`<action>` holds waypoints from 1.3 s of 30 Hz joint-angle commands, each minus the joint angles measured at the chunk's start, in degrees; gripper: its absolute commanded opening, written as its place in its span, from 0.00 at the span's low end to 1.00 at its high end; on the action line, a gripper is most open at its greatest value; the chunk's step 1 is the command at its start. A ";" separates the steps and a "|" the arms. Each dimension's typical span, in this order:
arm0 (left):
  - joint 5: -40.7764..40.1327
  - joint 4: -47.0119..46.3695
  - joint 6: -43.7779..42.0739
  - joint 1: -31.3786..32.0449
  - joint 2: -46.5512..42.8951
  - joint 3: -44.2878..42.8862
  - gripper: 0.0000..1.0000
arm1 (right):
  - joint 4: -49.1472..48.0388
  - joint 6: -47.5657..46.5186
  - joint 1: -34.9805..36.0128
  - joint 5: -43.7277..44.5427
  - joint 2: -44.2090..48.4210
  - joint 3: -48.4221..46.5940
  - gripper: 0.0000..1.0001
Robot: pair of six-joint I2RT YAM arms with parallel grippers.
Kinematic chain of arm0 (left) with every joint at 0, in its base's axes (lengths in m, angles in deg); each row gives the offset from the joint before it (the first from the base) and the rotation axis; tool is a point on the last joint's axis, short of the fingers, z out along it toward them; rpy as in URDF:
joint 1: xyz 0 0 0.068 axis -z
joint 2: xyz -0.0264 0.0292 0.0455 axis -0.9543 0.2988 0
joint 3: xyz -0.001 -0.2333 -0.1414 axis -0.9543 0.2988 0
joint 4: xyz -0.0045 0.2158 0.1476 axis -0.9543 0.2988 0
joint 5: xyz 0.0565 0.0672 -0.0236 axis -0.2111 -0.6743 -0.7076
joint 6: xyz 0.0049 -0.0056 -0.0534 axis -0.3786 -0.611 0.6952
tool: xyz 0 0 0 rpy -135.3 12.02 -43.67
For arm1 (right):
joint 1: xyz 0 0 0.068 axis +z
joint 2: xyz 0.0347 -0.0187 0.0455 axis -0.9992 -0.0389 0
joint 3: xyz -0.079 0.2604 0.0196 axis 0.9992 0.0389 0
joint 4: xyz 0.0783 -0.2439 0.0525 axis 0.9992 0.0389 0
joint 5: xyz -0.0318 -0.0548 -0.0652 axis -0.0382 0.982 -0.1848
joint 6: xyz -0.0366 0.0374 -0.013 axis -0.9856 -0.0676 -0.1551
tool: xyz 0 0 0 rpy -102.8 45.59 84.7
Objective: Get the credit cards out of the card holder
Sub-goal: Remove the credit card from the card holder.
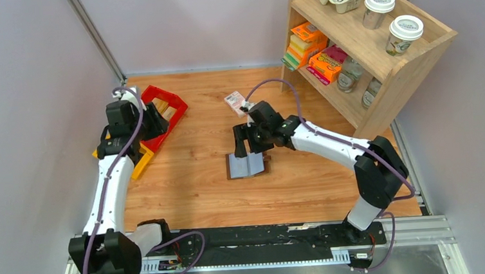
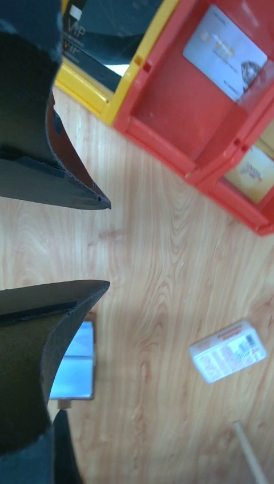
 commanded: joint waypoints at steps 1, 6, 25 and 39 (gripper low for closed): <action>0.60 -0.30 -1.95 4.04 -5.79 2.29 0.61 | 2.55 -2.51 4.60 10.22 -4.23 -3.21 0.80; -2.27 4.07 -6.87 4.04 -11.77 5.37 0.82 | 3.16 -1.90 8.74 17.08 -9.24 -4.53 0.84; -0.98 7.26 -1.70 10.37 -11.52 10.56 0.94 | -2.72 -2.07 11.91 25.44 -15.14 0.29 0.83; 0.86 -1.61 6.56 25.04 -3.18 12.40 0.86 | -14.93 -9.37 8.13 16.58 -10.05 10.93 0.34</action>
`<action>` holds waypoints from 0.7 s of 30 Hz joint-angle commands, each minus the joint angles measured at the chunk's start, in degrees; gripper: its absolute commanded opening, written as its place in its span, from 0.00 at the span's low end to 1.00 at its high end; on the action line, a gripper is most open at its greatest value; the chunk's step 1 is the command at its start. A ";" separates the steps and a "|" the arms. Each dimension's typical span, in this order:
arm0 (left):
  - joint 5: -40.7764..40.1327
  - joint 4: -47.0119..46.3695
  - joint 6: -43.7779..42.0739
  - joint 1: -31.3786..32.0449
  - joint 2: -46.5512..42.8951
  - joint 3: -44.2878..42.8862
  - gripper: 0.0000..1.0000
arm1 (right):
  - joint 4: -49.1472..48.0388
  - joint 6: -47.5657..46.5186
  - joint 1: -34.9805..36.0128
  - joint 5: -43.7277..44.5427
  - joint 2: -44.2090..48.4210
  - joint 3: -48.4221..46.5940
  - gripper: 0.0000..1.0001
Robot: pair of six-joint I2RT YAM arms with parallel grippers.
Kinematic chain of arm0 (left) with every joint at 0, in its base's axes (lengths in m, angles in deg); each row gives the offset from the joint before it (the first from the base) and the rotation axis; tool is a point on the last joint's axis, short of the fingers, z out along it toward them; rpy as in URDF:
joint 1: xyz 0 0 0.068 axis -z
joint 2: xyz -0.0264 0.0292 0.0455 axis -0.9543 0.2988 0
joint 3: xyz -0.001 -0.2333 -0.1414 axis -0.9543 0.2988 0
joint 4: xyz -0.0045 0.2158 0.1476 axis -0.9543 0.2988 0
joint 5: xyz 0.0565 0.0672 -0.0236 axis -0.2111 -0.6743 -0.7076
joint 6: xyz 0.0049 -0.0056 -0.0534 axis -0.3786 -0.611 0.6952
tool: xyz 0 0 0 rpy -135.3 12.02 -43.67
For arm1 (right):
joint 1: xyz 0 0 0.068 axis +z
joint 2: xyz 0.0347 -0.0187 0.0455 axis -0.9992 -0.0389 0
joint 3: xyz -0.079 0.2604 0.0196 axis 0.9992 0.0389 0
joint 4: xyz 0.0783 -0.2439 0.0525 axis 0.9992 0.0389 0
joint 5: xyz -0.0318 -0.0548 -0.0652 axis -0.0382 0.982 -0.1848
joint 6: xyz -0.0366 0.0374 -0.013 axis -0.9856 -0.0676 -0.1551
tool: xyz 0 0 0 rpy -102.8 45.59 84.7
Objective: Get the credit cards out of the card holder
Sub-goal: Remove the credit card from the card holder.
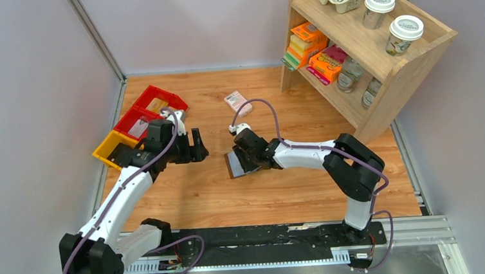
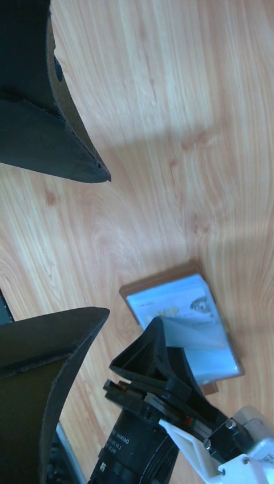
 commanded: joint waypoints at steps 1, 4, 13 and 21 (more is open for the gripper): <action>3.05 -7.58 4.53 3.01 3.19 1.15 0.85 | -3.90 -3.49 -1.97 -3.67 1.15 4.77 0.32; 3.50 -10.66 6.20 5.91 6.52 1.24 0.79 | -8.03 -2.96 -3.90 -9.89 2.29 7.93 0.29; 6.04 -20.86 9.55 12.59 20.05 -1.22 0.51 | -19.46 0.38 -9.88 -22.92 2.82 14.61 0.22; 6.48 -22.45 8.67 15.23 33.33 -5.70 0.33 | -19.47 0.38 -10.32 -23.02 2.47 14.71 0.22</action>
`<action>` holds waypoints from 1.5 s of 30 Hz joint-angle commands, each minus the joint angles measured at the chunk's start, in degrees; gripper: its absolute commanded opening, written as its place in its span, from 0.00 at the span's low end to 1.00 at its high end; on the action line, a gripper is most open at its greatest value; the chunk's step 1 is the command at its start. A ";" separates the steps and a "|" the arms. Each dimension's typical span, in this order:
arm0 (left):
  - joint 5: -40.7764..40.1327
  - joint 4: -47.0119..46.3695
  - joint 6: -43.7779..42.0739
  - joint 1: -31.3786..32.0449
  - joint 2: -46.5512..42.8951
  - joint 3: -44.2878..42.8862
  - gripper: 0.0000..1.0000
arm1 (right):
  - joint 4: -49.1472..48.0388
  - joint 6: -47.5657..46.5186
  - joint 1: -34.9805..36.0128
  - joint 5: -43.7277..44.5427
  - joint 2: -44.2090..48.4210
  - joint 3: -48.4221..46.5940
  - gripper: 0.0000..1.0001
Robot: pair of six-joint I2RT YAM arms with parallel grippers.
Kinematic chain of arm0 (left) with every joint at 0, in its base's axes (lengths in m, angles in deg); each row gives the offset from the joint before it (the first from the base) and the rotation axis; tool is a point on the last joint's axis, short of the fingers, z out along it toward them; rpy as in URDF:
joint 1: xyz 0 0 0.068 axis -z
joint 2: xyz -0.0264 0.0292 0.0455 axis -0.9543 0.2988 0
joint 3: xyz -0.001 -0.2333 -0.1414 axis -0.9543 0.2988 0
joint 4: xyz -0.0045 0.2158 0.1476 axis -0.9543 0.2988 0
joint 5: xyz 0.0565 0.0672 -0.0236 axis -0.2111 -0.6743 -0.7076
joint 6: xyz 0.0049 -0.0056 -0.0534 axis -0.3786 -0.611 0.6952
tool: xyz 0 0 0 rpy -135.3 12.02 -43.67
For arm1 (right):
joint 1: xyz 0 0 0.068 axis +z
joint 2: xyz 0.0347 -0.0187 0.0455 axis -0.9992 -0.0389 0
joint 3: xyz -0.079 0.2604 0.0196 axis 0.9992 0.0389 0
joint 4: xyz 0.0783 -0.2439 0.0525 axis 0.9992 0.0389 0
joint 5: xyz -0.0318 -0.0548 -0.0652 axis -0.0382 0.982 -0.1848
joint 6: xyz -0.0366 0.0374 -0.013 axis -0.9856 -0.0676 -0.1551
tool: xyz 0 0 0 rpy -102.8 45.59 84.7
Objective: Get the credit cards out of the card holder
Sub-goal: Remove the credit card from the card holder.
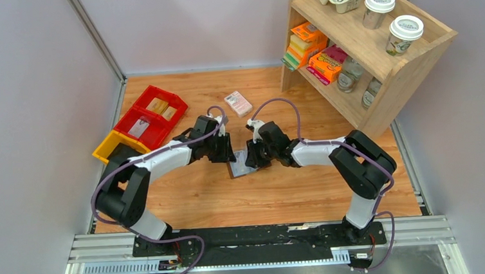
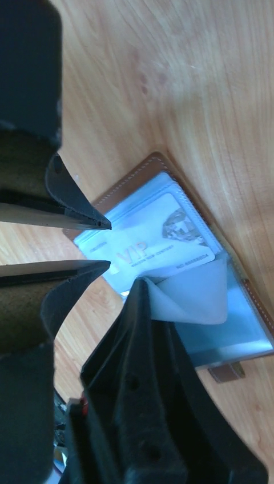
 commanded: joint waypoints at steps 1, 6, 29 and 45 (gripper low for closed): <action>0.63 -3.17 0.19 0.94 4.64 -3.32 0.33 | 1.56 0.09 0.08 0.06 -0.90 1.11 0.22; -3.24 -0.46 -0.16 1.64 7.98 -2.79 0.32 | 3.31 1.50 0.08 2.70 -0.90 0.32 0.22; -15.90 11.42 -2.45 5.16 14.32 -4.02 0.29 | 28.45 7.03 0.87 37.41 5.87 -7.59 0.47; -14.49 10.63 -1.57 5.25 13.61 -4.29 0.29 | 16.86 4.84 0.17 17.67 18.97 -6.71 0.59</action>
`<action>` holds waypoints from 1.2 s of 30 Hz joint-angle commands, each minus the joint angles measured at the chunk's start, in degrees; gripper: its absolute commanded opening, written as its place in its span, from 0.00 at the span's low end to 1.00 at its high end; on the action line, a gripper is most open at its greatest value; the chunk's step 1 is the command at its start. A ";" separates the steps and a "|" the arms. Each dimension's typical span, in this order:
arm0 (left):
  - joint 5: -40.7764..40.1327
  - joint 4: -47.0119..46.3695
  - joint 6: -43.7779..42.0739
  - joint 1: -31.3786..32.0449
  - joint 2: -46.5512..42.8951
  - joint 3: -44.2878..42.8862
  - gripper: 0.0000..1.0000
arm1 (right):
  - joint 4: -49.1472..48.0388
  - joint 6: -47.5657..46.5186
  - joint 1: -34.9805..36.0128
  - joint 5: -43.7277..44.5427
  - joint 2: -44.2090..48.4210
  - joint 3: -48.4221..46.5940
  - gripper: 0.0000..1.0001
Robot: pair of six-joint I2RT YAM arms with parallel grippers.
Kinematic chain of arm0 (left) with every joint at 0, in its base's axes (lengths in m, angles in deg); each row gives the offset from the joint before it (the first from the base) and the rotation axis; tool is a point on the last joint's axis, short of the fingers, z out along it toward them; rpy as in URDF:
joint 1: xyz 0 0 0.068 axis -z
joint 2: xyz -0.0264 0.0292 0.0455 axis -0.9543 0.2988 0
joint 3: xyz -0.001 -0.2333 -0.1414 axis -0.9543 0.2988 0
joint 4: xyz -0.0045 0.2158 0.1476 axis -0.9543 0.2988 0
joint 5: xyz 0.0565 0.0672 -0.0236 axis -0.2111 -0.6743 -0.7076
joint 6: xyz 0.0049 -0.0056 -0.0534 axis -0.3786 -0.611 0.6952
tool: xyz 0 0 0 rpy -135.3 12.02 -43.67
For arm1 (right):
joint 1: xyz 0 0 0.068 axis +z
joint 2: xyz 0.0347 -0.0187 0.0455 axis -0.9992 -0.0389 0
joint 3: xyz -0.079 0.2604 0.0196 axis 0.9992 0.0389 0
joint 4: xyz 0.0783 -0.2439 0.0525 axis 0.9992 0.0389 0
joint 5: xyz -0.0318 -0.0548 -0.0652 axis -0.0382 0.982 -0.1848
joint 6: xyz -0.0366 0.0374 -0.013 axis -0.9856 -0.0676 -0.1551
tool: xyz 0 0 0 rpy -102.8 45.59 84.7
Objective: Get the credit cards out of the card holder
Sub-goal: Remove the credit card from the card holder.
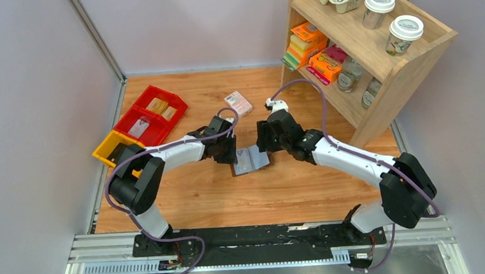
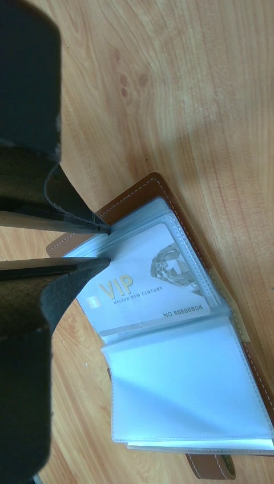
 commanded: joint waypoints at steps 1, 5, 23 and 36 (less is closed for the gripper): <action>-4.11 6.63 -1.44 0.09 3.14 2.44 0.29 | -7.25 -1.32 -0.77 -11.63 -0.55 -1.53 0.58; -3.67 6.36 -0.91 0.18 2.97 2.80 0.27 | -9.44 1.13 -1.91 -19.46 -5.12 -2.06 0.49; -3.06 5.75 0.94 0.18 1.82 4.82 0.23 | -24.84 12.47 -7.80 -35.64 -21.82 1.81 0.41; -2.97 4.96 1.73 0.09 2.44 5.70 0.22 | -33.43 14.49 -8.59 -45.57 -20.60 4.79 0.28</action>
